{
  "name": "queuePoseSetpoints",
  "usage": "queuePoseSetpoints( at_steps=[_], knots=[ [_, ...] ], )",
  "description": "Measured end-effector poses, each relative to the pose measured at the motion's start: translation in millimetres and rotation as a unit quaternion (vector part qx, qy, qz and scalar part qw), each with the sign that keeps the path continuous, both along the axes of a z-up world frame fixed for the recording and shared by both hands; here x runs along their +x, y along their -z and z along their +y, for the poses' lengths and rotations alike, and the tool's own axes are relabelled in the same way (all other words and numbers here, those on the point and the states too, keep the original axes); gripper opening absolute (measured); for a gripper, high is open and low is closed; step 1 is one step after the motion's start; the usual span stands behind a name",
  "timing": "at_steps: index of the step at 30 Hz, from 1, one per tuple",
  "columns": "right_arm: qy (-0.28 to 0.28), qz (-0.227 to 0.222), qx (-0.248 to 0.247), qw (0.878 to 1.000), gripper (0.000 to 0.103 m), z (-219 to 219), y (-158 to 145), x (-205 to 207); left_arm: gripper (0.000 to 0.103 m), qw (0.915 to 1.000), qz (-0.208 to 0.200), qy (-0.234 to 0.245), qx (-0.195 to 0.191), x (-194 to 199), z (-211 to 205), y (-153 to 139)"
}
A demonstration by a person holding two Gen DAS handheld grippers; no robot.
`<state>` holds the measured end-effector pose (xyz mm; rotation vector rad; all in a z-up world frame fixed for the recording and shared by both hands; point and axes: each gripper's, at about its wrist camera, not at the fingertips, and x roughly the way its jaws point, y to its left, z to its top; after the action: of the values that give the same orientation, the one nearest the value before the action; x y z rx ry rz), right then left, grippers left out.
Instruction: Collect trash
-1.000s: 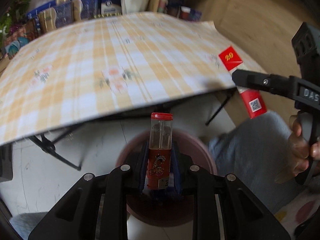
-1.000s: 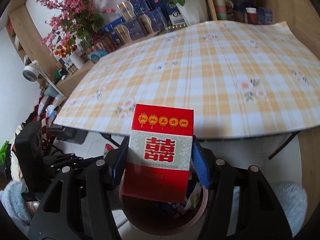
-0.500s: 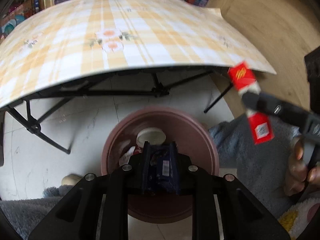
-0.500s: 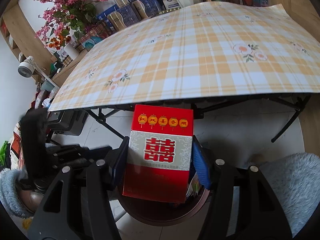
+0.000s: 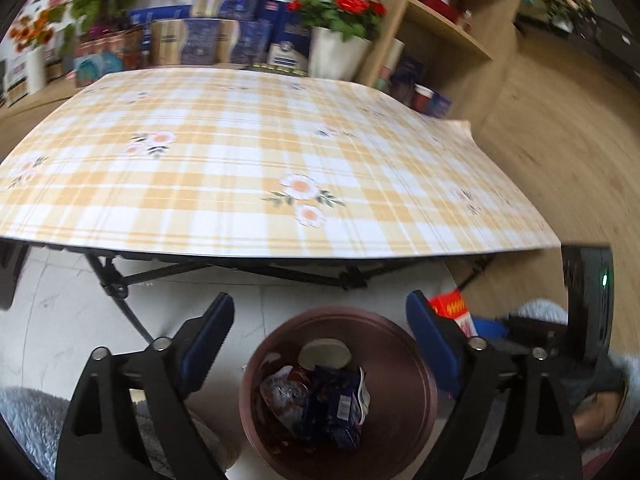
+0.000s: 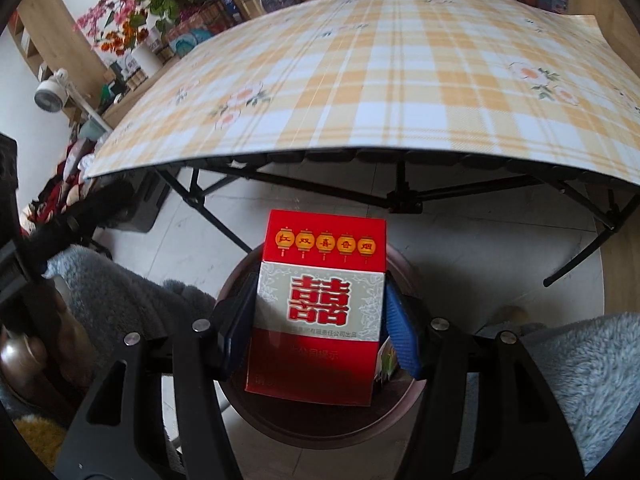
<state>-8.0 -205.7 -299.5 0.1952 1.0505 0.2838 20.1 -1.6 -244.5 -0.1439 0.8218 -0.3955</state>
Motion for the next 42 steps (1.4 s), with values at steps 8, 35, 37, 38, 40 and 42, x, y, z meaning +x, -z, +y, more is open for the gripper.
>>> queuePoseSetpoints(
  at_steps=[8, 35, 37, 38, 40, 42],
  knots=[
    [-0.005, 0.018, -0.008, 1.0, 0.069, 4.1, 9.3, -0.5, 0.091, 0.9995, 0.006, -0.03, 0.0, 3.7, 11.3, 0.4],
    [0.044, -0.118, -0.083, 0.989, 0.097, -18.5, -109.9, 15.0, 0.097, 0.9902, -0.11, -0.034, 0.08, 9.9, -6.7, -87.0],
    [0.061, -0.155, -0.094, 0.982, 0.097, -24.9, -147.8, 19.4, 0.097, 0.9873, -0.138, -0.032, 0.072, 12.7, -9.1, -118.7],
    [0.067, -0.17, -0.098, 0.978, 0.097, -28.2, -163.9, 20.8, 0.097, 0.986, -0.149, -0.03, 0.068, 13.7, -10.8, -133.2],
    [0.077, -0.203, -0.102, 0.971, 0.097, -34.6, -199.2, 20.9, 0.097, 0.9816, -0.177, -0.032, 0.065, 12.5, -14.0, -162.2],
    [0.083, -0.221, -0.106, 0.966, 0.097, -39.2, -221.1, 21.1, 0.097, 0.9766, -0.201, -0.036, 0.068, 9.2, -17.9, -186.7]
  ],
)
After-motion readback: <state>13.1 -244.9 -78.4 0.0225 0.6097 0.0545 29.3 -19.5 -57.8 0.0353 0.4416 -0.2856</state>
